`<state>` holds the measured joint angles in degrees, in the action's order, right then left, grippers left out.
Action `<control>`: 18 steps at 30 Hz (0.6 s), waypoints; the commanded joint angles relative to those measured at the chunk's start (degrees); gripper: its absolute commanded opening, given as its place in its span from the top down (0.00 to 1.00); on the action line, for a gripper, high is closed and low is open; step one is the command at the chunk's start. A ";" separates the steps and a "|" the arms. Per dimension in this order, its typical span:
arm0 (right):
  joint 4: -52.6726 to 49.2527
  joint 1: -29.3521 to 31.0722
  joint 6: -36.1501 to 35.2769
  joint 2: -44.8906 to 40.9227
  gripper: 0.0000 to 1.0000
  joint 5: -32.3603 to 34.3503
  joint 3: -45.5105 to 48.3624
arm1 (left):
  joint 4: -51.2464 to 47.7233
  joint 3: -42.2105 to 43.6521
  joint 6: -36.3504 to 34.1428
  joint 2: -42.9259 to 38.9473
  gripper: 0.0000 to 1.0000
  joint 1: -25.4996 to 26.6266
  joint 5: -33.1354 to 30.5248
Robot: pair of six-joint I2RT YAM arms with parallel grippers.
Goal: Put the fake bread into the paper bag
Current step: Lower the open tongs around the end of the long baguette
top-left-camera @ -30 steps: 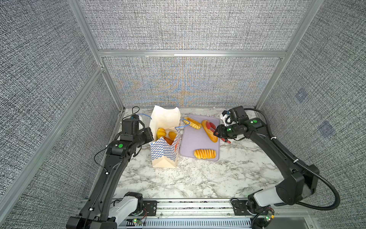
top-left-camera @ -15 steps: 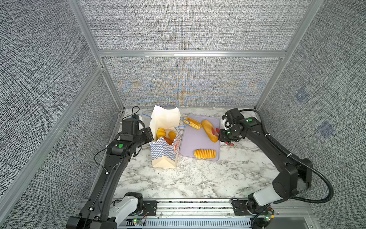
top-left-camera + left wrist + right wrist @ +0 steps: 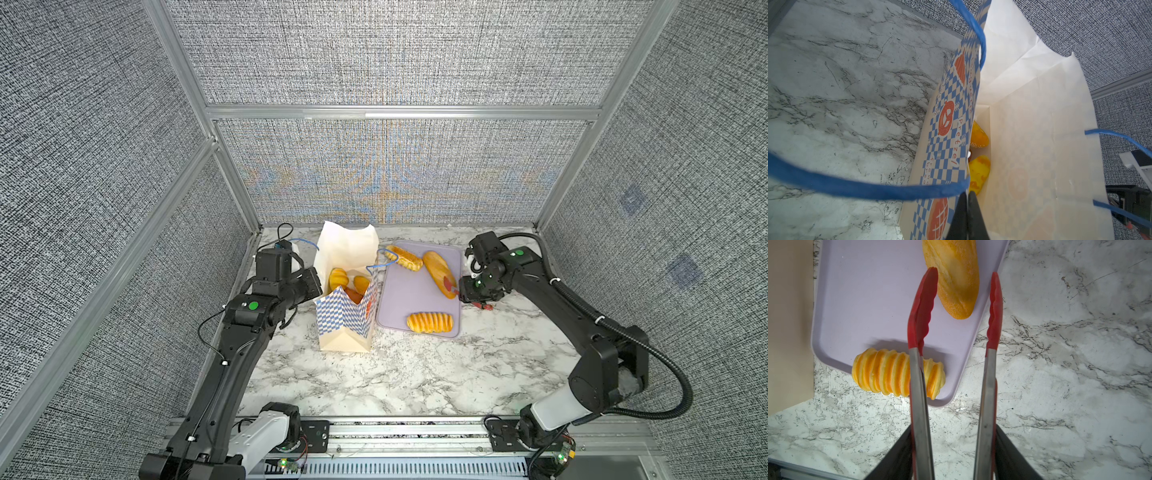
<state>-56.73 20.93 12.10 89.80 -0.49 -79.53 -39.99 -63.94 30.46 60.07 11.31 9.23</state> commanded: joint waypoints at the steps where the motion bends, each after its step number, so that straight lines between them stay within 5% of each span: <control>1: 0.53 0.20 -0.61 0.43 0.41 -0.03 -0.01 | 0.00 0.22 -0.13 -0.15 0.98 -0.01 0.06; 18: 1.27 0.82 -1.73 4.81 0.37 -0.39 -0.97 | 0.08 0.29 -0.16 -0.08 0.98 -0.05 0.08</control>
<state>-55.92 21.69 10.96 94.28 -0.73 -79.77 -39.99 -63.83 30.46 59.99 11.31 9.21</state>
